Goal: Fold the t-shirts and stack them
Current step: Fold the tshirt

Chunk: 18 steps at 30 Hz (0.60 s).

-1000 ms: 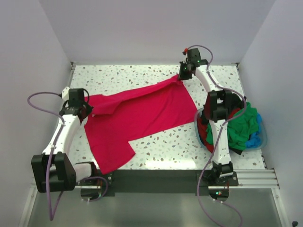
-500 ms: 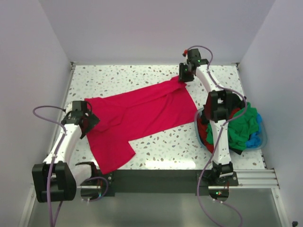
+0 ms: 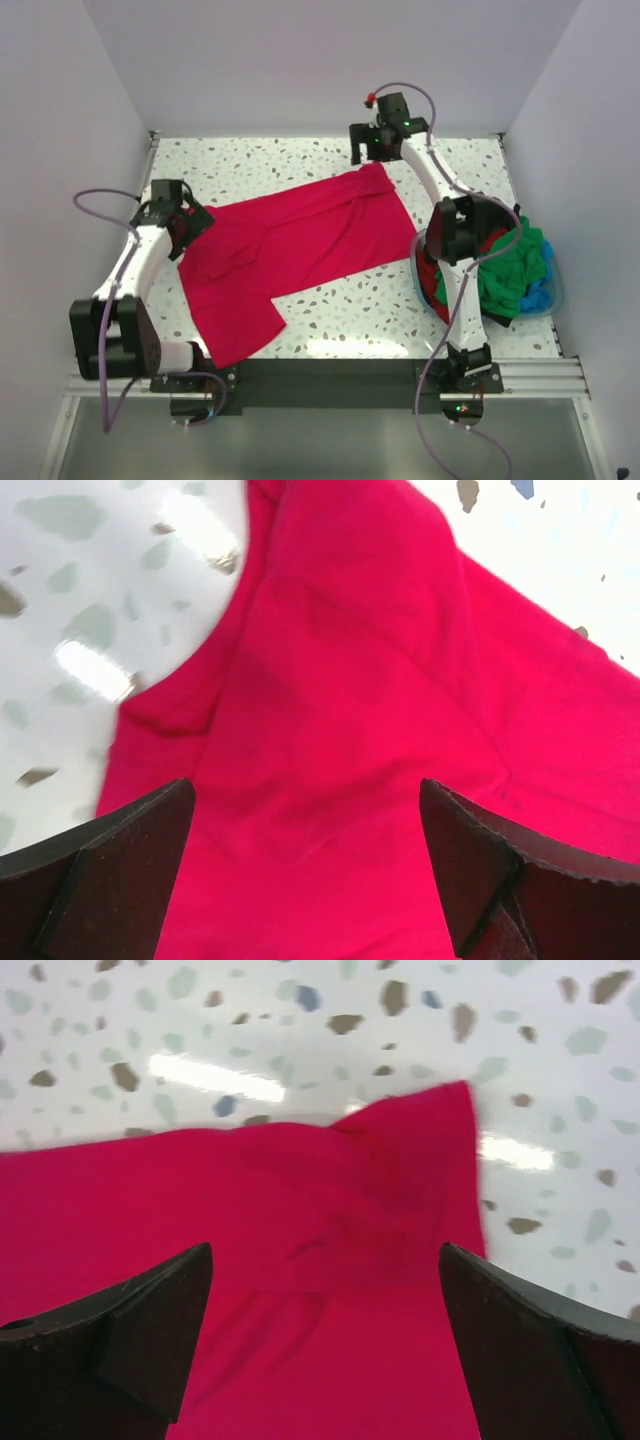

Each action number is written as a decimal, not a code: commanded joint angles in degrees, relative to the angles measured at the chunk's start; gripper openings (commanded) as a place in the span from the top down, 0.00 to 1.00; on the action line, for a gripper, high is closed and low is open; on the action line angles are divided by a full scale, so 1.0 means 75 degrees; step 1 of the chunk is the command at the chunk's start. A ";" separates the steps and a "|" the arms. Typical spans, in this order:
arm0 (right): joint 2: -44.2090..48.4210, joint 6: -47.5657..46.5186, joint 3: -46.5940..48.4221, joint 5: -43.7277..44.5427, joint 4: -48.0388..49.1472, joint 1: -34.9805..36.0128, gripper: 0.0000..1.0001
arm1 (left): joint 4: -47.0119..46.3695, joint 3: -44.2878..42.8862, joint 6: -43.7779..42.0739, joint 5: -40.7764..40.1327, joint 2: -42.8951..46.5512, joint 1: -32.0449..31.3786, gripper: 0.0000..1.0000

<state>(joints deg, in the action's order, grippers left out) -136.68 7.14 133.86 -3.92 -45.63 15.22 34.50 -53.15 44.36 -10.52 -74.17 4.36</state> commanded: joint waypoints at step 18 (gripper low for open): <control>-0.1510 0.1086 0.0269 0.0183 0.1572 0.0326 0.01 | -0.1566 -0.4092 -0.0664 0.0149 -0.6267 0.0087 0.00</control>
<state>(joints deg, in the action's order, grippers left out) -147.98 12.45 135.59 -3.88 -37.50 18.79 23.70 -79.79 41.17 -9.61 -115.13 4.49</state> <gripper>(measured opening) 0.986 0.997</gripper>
